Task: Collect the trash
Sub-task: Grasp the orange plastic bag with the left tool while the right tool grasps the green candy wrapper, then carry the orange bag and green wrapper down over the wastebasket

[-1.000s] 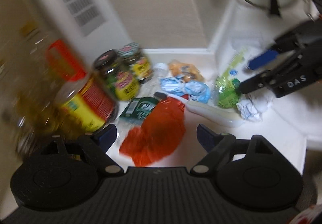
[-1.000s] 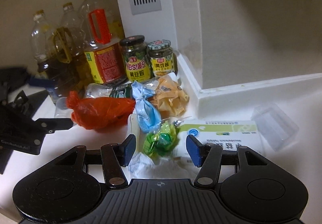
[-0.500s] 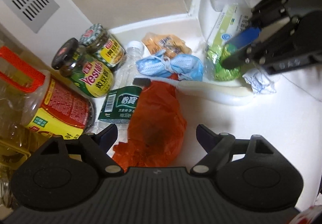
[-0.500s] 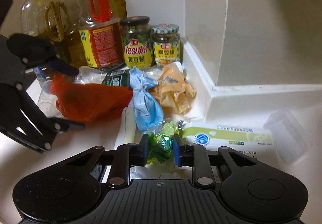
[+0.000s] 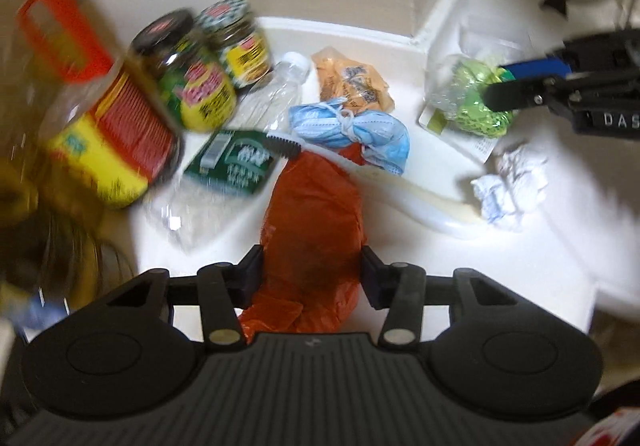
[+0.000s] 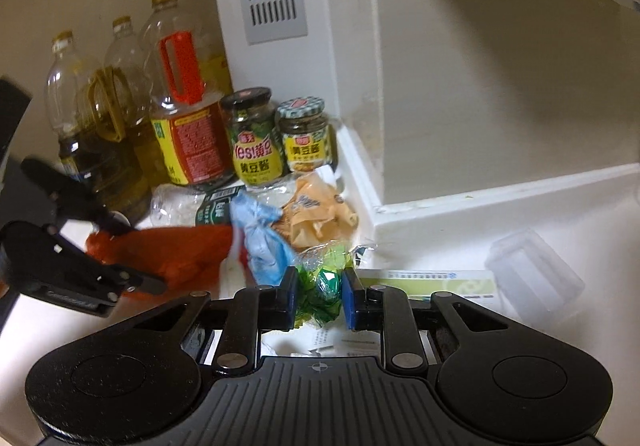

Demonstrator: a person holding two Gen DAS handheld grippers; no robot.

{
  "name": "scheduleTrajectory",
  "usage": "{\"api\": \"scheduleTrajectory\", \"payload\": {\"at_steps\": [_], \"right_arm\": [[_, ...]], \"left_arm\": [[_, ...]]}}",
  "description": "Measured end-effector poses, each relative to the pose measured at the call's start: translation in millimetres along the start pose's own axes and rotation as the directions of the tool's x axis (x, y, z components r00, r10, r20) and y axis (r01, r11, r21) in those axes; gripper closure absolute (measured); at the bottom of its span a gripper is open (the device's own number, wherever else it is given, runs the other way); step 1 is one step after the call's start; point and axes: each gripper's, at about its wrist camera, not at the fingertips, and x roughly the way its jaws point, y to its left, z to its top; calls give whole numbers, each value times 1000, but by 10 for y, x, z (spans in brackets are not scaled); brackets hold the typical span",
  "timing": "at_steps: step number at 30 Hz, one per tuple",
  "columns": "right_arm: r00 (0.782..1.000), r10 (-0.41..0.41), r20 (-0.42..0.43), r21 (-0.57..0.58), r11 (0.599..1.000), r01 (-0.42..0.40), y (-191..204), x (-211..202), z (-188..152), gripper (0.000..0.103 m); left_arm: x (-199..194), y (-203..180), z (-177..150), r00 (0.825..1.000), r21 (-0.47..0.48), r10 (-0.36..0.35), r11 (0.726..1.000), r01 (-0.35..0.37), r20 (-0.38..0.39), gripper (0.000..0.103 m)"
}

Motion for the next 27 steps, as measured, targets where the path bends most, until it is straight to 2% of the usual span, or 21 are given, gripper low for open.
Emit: {"api": "scheduleTrajectory", "payload": {"at_steps": [2,6,10,12,15,20,22,24,27], "right_arm": [[1000,5,6,6,1000,-5,-31,-54,-7,80],[1000,23,14,-2,1000,-23,-74,-134,-40,80],[999,51,16,-2,999,-51,-96,-158,-67,80],[997,70,20,-8,998,-70,-84,-170,-74,80],[995,98,16,-16,995,-98,-53,-159,-97,80],[992,122,7,-27,992,-122,30,-169,-156,80],[993,117,10,-31,993,-117,64,-218,-180,80],[995,103,16,-29,994,-102,91,-265,-205,80],[997,73,19,-13,997,-73,127,-324,-229,80]], "left_arm": [[-70,3,-90,1000,-71,10,997,-11,-6,57],[-205,-47,-258,994,-128,111,985,-113,-18,59],[-364,-37,-372,983,-197,183,963,-183,-18,60],[-456,-86,-401,975,-181,224,958,-220,-2,60],[-567,-217,-419,980,-125,200,973,-197,15,60],[-606,-173,-489,966,-200,257,946,-255,-17,60],[-605,-185,-531,962,-188,272,943,-274,-39,60],[-588,-231,-544,948,-107,315,942,-319,-50,60],[-673,-127,-557,955,-143,297,944,-297,-22,60]]}}
